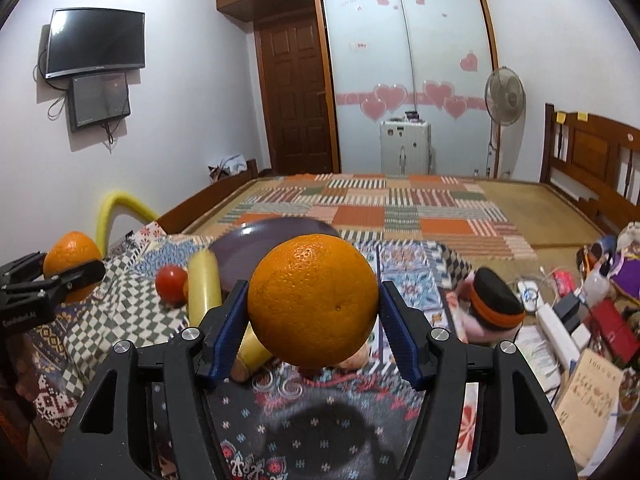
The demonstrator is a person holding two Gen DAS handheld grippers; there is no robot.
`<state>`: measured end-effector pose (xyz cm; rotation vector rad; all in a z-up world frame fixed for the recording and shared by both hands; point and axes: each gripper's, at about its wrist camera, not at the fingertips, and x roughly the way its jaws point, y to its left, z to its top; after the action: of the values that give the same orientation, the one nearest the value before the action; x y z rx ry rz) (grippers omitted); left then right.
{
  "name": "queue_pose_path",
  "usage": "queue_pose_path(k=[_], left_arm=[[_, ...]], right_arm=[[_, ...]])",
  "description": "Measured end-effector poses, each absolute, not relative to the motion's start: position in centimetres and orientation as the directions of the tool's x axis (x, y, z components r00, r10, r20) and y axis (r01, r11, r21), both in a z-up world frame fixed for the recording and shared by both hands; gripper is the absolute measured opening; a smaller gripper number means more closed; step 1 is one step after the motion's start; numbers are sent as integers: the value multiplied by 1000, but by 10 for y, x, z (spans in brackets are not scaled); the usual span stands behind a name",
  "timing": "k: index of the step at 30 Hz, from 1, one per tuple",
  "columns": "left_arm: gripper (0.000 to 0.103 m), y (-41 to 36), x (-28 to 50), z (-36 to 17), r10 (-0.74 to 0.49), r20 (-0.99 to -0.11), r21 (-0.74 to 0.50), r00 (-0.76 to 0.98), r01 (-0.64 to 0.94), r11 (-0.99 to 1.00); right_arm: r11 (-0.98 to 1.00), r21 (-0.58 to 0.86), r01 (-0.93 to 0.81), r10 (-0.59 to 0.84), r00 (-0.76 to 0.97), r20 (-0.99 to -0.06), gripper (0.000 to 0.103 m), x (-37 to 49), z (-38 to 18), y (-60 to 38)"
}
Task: Organize fruits
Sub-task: 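Carry the orange onto the purple plate and open the left tool while the right tool places its orange there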
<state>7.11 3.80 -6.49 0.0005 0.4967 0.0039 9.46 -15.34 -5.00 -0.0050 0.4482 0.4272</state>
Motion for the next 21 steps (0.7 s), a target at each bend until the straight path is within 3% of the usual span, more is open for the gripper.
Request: queue_pose_path(k=[12, 21], left_arm=[[69, 37, 107, -37, 0, -432, 4, 902, 2, 1000], [69, 37, 147, -36, -6, -450, 7, 893, 10, 1000]], right_arm=[[908, 65, -413, 410, 848, -336, 61, 112, -22, -148], [908, 19, -418, 400, 855, -332, 61, 141, -21, -131]])
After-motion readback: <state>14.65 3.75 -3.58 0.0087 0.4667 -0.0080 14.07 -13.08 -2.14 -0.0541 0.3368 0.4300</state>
